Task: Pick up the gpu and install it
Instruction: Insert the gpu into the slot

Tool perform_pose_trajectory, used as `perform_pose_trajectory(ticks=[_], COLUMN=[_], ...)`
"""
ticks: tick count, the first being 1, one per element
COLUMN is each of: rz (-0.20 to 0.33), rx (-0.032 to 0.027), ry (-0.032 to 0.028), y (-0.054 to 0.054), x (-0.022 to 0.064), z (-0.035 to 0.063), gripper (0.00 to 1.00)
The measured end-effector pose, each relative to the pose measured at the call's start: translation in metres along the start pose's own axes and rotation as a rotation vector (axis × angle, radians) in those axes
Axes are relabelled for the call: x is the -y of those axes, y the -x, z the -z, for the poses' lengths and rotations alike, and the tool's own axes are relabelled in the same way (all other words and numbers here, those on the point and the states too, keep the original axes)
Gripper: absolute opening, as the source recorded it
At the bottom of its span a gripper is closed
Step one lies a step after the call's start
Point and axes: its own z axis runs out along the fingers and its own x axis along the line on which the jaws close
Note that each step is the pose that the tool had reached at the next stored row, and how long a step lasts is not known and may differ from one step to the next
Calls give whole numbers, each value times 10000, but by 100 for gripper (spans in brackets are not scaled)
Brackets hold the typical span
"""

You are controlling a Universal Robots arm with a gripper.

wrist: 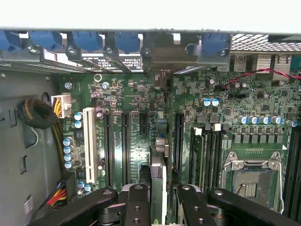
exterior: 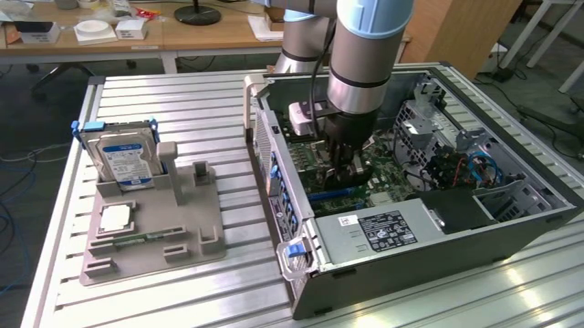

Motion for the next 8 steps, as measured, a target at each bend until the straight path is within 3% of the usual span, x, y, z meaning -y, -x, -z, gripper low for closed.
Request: perform_pose_trajectory(ticks=[8], rz=[1], rx=[-1], ry=[1], y=[-1], x=[-13], z=[-33], gripper=[26])
